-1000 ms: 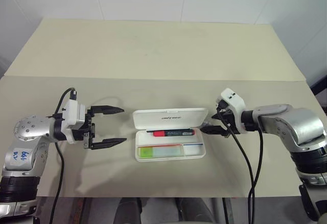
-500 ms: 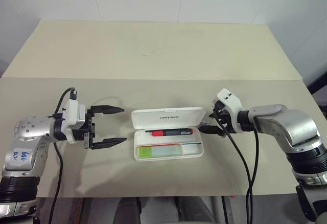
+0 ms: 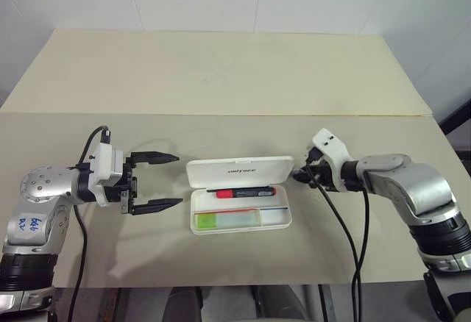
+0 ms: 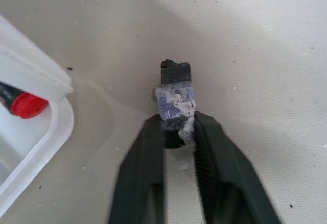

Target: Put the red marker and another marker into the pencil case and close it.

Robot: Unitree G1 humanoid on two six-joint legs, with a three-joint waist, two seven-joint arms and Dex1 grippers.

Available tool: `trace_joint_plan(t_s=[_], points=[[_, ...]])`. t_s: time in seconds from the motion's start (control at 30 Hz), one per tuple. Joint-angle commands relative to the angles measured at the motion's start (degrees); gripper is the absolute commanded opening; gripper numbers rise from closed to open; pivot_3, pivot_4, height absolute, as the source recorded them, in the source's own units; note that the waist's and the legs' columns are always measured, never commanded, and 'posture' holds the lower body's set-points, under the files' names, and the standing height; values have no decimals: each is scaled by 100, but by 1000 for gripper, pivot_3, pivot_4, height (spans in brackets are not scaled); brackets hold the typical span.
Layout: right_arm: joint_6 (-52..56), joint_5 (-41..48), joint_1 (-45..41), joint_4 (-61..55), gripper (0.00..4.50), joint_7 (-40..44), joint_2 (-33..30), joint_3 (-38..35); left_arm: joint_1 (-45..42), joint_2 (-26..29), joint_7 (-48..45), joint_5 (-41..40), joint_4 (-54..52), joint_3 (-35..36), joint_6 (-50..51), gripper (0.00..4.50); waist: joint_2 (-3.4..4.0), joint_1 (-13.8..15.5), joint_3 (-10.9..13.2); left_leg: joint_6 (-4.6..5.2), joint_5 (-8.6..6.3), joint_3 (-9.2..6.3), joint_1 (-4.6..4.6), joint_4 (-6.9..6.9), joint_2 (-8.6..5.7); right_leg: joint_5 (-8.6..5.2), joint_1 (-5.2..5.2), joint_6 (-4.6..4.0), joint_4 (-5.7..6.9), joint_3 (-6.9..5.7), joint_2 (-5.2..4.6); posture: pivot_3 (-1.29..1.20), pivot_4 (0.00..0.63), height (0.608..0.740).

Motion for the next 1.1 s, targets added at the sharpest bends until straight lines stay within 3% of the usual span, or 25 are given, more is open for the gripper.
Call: trace_joint_plan(t_s=[0.03,0.7,0.93,1.1], points=[[-169,-83,43,148,316,133,-165,-22,-76,5,-42,-59,-89,52,-45,4500,0,3,0,0,0,0,0,1,0,0,0,0,0,0,0,0,150,740],[-1822,-205,-889,1164,316,-289,366,-1243,-94,-63,-65,-55,-103,4,-63,4500,8,-7,5,0,0,2,-6,0,-2,2,-7,4,1,3,-1,0,150,740],[-1575,655,-1022,365,316,288,322,-1607,-83,-68,-156,-110,-92,24,-58,4500,10,-2,6,0,1,1,-6,-1,-2,2,-7,4,1,2,-1,0,150,740],[-585,2229,-963,-1031,316,1003,72,-1763,-88,-117,-233,-155,-77,29,-78,4500,15,1,9,0,0,-1,-6,-2,1,2,-7,4,2,0,0,0,150,740]])
